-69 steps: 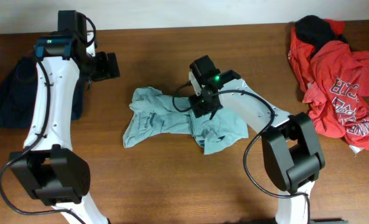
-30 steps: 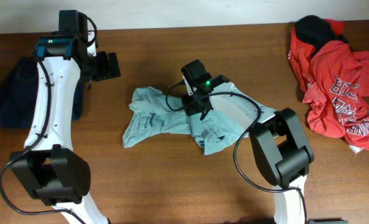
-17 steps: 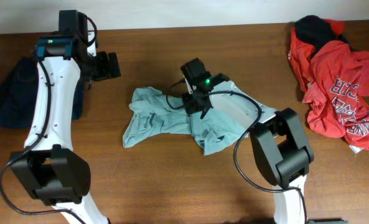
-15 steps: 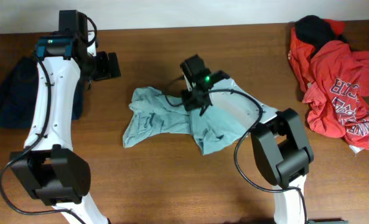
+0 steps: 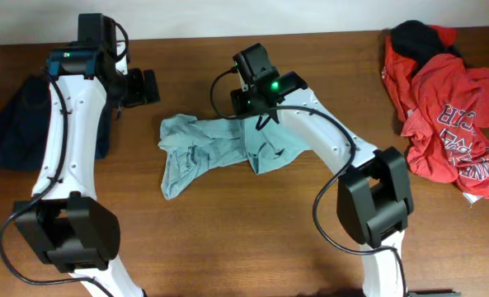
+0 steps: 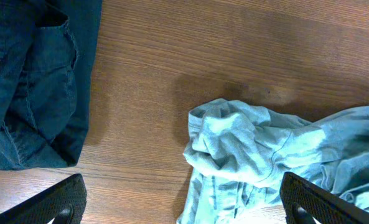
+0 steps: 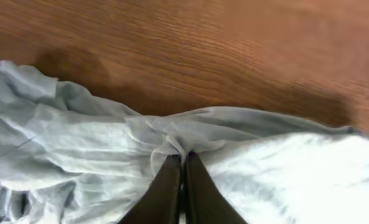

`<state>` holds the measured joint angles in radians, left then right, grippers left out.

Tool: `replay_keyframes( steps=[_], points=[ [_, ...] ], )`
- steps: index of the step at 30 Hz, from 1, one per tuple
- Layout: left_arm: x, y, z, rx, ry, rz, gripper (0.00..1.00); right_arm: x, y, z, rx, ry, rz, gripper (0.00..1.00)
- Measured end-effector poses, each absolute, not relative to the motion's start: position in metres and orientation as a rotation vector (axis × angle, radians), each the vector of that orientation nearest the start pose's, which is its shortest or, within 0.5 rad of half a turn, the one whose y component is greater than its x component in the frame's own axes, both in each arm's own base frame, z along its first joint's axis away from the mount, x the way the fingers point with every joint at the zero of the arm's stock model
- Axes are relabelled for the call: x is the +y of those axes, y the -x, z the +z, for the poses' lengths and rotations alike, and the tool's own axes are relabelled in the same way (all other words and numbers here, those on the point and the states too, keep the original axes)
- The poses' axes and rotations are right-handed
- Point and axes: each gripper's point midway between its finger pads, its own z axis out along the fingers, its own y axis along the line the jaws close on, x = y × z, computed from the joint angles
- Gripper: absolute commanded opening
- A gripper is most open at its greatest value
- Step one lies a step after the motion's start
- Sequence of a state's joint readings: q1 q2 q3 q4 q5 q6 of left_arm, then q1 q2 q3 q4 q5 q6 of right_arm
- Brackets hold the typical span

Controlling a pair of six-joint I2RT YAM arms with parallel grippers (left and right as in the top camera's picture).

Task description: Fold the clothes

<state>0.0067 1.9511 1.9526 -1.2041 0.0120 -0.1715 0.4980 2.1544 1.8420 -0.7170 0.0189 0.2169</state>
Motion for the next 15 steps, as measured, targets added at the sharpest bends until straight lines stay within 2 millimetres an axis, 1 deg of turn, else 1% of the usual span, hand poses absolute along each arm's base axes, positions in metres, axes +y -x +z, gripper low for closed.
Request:
replay_keyframes(
  steps=[1, 2, 3, 5, 8, 10, 12, 15],
  points=[
    [0.001, -0.451, 0.190, 2.765, 0.244, -0.059, 0.99, 0.257, -0.479, 0.100, 2.601, 0.362, 0.227, 0.82],
    [0.001, -0.451, 0.190, 2.765, 0.244, -0.059, 0.99, 0.256, -0.479, 0.094, 2.613, 0.363, 0.222, 0.90],
    [0.001, -0.451, 0.190, 2.764, 0.244, -0.059, 0.99, 0.256, -0.479, 0.089, 2.625, 0.365, 0.217, 0.94],
    [0.001, -0.451, 0.189, 2.765, 0.244, -0.059, 0.99, 0.254, -0.475, 0.076, 2.660, 0.378, 0.199, 0.99],
    [0.001, -0.451, 0.189, 2.765, 0.244, -0.060, 0.99, 0.250, -0.467, 0.067, 2.703, 0.402, 0.175, 0.99],
    [-0.001, -0.451, 0.189, 2.767, 0.242, -0.071, 0.99, 0.244, -0.460, 0.068, 2.742, 0.418, 0.160, 0.99],
    [-0.005, -0.450, 0.189, 2.773, 0.236, -0.106, 0.99, 0.239, -0.452, 0.074, 2.786, 0.435, 0.148, 0.99],
    [-0.017, -0.449, 0.189, 2.780, 0.219, -0.200, 0.99, 0.229, -0.447, 0.101, 2.832, 0.425, 0.159, 0.99]
  ],
)
